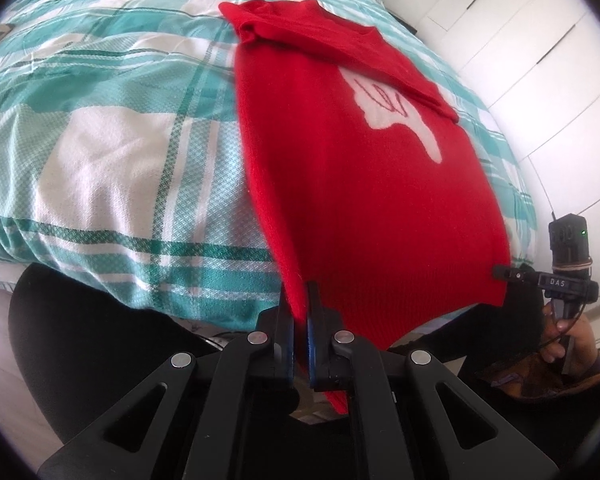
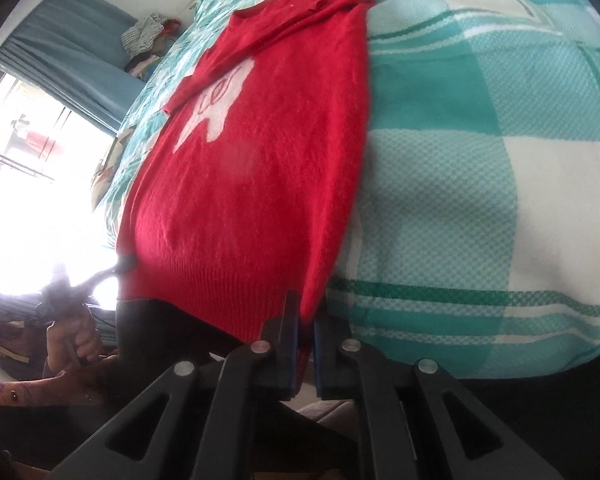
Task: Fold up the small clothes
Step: 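Grasp the hem with the right tool while the left tool holds the hem, then lift the hem with both tools and fold it over toward the collar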
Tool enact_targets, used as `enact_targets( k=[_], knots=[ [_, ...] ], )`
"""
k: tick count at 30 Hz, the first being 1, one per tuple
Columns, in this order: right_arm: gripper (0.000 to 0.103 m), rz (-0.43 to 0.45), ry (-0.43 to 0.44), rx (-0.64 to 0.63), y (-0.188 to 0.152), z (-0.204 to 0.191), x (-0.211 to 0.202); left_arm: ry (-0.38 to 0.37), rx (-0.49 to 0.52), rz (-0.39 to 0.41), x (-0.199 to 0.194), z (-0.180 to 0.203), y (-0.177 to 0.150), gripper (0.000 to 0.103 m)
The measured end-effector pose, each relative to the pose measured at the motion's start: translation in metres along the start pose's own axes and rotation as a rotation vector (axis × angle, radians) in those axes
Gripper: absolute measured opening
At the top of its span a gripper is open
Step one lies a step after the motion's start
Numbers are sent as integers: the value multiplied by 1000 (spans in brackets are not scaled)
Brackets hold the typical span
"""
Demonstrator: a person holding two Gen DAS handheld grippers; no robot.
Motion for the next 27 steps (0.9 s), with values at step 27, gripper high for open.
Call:
enact_targets(
  k=[27],
  knots=[
    [4,340,131,54,219,2,-35,-153,-49,199,-2,19,245,2]
  ],
)
Point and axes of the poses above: each gripper's, at about its wrist camera, not at the fingertips, and x roughly the way its jaws point, z to its right, y to its top, the point moved 4 cm from there along x, roughly the way its jaws point, and after that the axes turned 7 degrees about -x, right-handed, at the moved point
